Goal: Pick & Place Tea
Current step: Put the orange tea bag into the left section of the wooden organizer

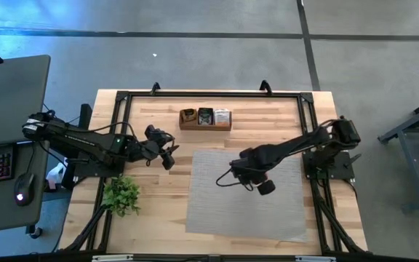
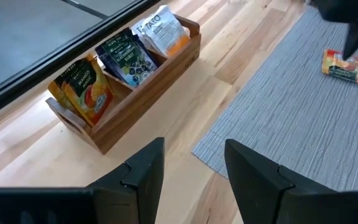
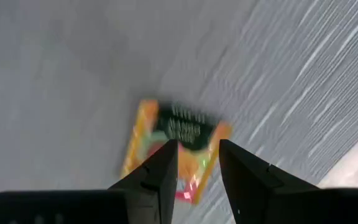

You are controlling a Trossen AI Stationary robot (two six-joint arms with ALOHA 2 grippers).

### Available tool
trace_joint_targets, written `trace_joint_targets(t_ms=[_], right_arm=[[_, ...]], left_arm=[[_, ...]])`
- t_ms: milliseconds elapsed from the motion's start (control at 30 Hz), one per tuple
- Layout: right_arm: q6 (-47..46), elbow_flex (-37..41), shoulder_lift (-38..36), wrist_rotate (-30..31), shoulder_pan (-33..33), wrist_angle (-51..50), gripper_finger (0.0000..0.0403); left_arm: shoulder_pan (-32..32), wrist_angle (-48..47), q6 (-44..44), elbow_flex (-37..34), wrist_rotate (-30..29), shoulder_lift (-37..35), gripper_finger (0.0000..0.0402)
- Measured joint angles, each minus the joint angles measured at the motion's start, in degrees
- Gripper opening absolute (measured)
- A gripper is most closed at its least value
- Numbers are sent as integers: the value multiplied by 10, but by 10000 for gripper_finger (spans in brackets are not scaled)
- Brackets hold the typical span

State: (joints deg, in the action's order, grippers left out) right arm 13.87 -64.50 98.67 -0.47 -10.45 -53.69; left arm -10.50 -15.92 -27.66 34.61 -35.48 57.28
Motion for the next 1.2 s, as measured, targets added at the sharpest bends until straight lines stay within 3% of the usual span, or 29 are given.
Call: trace_joint_targets(t_ms=[167,400,600,900,1067,1200], right_arm=[[18,50,0,9,16,23,114],[17,121,-4,-36,47,136,115],[17,156,-7,-48,69,176,111],[16,166,-7,-71,78,187,9],[-17,144,-24,-82,78,177,21],[-19,125,-57,-94,77,216,4]], left_arm=[[0,0,-9,0,-15,0,166],[0,0,-33,0,-29,0,166],[0,-1,-48,0,-31,0,166],[0,-1,-49,0,-41,0,166],[0,-1,-49,0,-40,0,166],[0,-3,-48,0,-39,0,166]])
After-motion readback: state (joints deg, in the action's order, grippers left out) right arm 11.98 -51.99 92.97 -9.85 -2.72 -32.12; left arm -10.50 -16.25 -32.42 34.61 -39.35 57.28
